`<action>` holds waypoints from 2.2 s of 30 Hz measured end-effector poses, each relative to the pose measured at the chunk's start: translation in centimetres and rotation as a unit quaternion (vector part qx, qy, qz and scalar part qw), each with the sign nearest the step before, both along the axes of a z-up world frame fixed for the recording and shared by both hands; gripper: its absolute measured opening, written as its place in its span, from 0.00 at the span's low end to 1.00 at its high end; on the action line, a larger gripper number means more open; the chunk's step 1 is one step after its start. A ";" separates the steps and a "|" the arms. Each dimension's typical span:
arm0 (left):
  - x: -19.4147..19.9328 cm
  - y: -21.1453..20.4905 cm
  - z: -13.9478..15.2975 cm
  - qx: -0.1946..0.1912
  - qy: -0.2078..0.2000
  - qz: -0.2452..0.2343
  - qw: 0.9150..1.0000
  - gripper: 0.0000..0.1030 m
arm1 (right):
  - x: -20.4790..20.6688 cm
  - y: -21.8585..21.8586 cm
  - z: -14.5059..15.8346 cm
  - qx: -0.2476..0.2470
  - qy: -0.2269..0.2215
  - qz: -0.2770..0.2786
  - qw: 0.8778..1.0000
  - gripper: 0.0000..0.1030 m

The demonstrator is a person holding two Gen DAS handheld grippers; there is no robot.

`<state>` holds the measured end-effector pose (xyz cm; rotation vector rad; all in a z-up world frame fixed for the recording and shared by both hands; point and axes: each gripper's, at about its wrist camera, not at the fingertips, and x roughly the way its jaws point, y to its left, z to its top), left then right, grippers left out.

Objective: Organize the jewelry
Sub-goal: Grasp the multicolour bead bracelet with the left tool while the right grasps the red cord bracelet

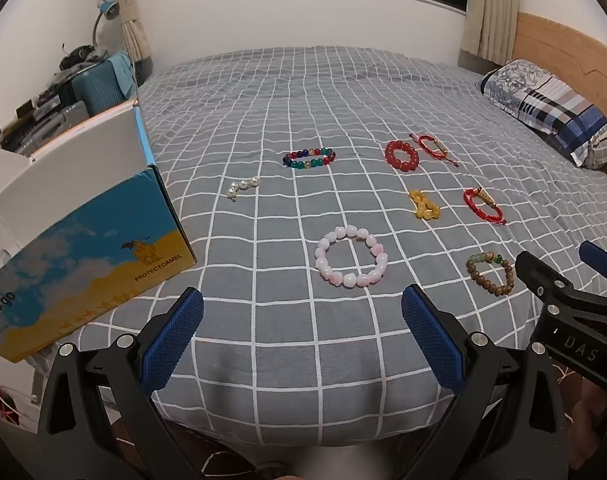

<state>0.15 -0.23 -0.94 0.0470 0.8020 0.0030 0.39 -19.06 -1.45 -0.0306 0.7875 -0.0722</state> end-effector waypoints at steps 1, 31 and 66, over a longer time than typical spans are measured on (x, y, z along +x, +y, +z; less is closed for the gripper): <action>0.0 0.0 0.0 0.001 -0.001 -0.001 1.000 0.95 | -0.1 0.0 0.0 -0.003 -0.005 0.001 1.000 0.93; 26.5 -2.2 -3.3 -0.002 0.123 -0.022 0.992 0.94 | 17.2 -6.1 -3.5 0.001 0.101 -0.008 0.995 0.93; 29.1 -1.9 -6.7 -0.033 0.155 -0.038 0.987 0.09 | 19.1 -10.1 -7.5 0.104 0.140 -0.049 0.983 0.11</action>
